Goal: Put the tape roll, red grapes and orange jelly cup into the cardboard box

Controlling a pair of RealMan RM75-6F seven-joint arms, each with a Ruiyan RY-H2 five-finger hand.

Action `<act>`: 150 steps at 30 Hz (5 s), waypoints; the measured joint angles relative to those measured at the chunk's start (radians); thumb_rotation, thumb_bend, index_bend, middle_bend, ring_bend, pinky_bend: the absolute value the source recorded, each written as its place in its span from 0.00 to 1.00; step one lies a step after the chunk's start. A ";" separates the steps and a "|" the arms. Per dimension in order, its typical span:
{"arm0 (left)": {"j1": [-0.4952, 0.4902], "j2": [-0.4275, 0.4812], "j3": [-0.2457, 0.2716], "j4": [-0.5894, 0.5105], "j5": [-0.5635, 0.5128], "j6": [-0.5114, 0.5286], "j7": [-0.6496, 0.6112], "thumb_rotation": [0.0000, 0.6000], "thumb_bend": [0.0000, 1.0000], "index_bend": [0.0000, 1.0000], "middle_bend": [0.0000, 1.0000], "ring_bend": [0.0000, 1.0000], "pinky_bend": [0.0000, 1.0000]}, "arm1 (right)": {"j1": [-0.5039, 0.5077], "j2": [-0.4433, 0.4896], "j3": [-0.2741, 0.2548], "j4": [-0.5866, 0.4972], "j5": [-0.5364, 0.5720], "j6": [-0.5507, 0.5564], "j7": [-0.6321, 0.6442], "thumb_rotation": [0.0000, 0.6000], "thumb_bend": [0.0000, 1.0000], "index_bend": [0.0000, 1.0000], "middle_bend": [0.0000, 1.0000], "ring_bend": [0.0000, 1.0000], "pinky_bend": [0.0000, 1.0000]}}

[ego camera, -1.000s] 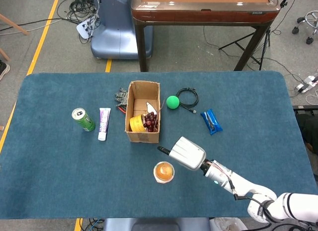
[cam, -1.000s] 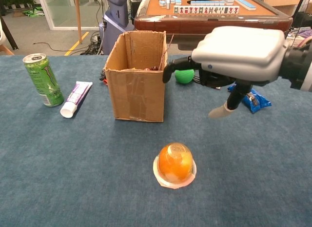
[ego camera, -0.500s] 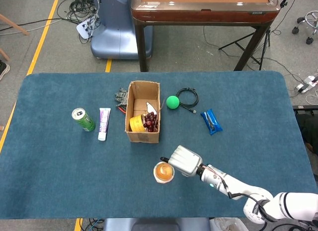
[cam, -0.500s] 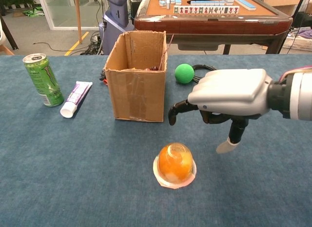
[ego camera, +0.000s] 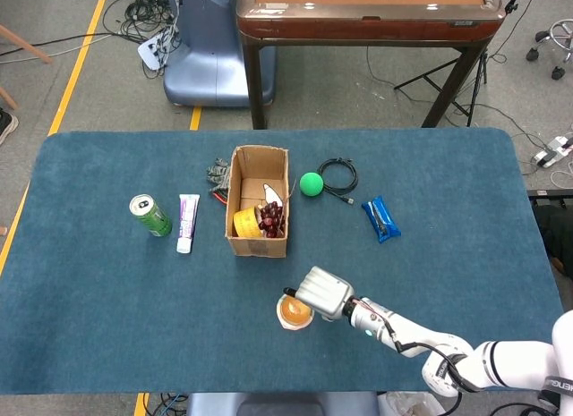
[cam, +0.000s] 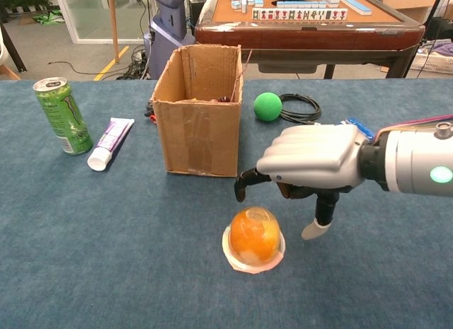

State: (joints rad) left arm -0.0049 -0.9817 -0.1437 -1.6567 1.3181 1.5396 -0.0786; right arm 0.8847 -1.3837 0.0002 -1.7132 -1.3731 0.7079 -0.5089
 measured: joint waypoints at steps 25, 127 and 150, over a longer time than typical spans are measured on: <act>0.000 0.004 -0.001 -0.003 -0.005 -0.003 -0.002 1.00 0.33 0.43 0.44 0.34 0.53 | 0.030 -0.088 -0.011 0.081 0.016 -0.023 0.037 1.00 0.00 0.29 1.00 0.97 0.97; 0.011 0.017 0.000 -0.005 0.007 0.009 -0.033 1.00 0.33 0.43 0.44 0.34 0.53 | 0.137 -0.289 0.324 0.416 0.040 0.351 0.068 1.00 0.00 0.13 1.00 0.94 0.97; -0.011 -0.015 0.023 -0.013 0.062 -0.003 0.035 1.00 0.33 0.43 0.44 0.34 0.53 | -0.307 0.161 0.127 -0.039 -0.058 0.723 0.086 1.00 0.00 0.54 0.72 0.62 0.75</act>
State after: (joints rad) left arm -0.0163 -0.9965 -0.1205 -1.6695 1.3802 1.5361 -0.0441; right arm 0.5779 -1.2225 0.1274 -1.7520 -1.4309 1.4306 -0.4225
